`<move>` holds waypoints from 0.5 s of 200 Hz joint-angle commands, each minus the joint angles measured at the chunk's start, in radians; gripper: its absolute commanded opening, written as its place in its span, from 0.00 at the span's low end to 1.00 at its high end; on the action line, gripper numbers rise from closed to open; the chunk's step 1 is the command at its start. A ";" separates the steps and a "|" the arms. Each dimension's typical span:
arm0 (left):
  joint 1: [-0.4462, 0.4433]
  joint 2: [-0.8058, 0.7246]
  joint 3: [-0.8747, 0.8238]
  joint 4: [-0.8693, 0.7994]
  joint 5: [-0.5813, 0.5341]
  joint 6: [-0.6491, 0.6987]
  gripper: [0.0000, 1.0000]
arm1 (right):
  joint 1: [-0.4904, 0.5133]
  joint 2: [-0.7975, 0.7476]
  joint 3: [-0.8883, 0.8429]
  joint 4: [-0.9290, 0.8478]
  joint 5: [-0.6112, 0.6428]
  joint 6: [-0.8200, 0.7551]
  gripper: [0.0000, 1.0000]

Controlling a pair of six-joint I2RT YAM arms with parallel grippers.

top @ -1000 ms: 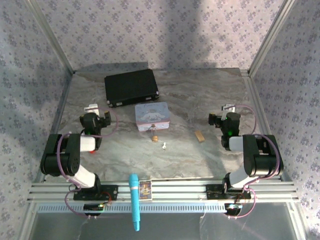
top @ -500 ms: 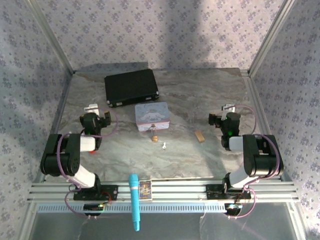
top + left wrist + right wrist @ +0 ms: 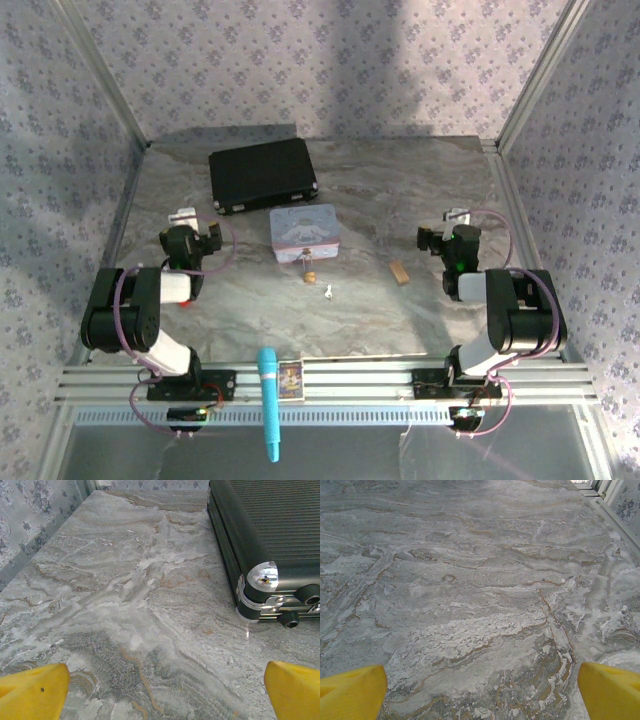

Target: Unlock the padlock with the key

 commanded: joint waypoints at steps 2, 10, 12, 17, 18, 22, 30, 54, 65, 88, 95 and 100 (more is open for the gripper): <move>0.000 -0.005 -0.003 0.034 0.001 0.004 1.00 | -0.008 -0.004 0.011 0.008 -0.006 -0.015 1.00; -0.005 -0.031 0.005 -0.003 -0.025 -0.001 1.00 | -0.007 -0.026 0.025 -0.032 -0.011 -0.018 1.00; -0.005 -0.041 0.007 -0.012 -0.030 -0.002 1.00 | -0.006 -0.034 0.029 -0.044 -0.012 -0.019 1.00; -0.012 -0.066 0.010 -0.041 -0.049 0.000 1.00 | -0.003 -0.057 0.040 -0.085 -0.014 -0.025 1.00; -0.014 -0.071 0.011 -0.046 -0.057 -0.001 1.00 | -0.001 -0.061 0.041 -0.094 -0.015 -0.026 1.00; -0.024 -0.095 0.014 -0.073 -0.086 -0.002 1.00 | 0.001 -0.083 0.053 -0.132 -0.014 -0.027 1.00; -0.034 -0.143 0.020 -0.127 -0.133 -0.007 1.00 | 0.004 -0.121 0.073 -0.202 -0.013 -0.023 1.00; -0.036 -0.284 0.000 -0.200 -0.132 -0.027 1.00 | 0.014 -0.227 0.083 -0.312 -0.015 0.000 1.00; -0.037 -0.351 0.004 -0.257 -0.111 -0.043 1.00 | 0.022 -0.283 0.070 -0.335 -0.018 0.009 1.00; -0.035 -0.499 0.048 -0.469 -0.104 -0.240 1.00 | 0.041 -0.420 0.090 -0.477 -0.034 0.046 1.00; -0.030 -0.550 0.077 -0.570 -0.088 -0.326 1.00 | 0.042 -0.464 0.105 -0.533 -0.047 0.094 1.00; -0.028 -0.581 0.087 -0.608 -0.070 -0.371 1.00 | 0.040 -0.494 0.130 -0.615 -0.050 0.165 1.00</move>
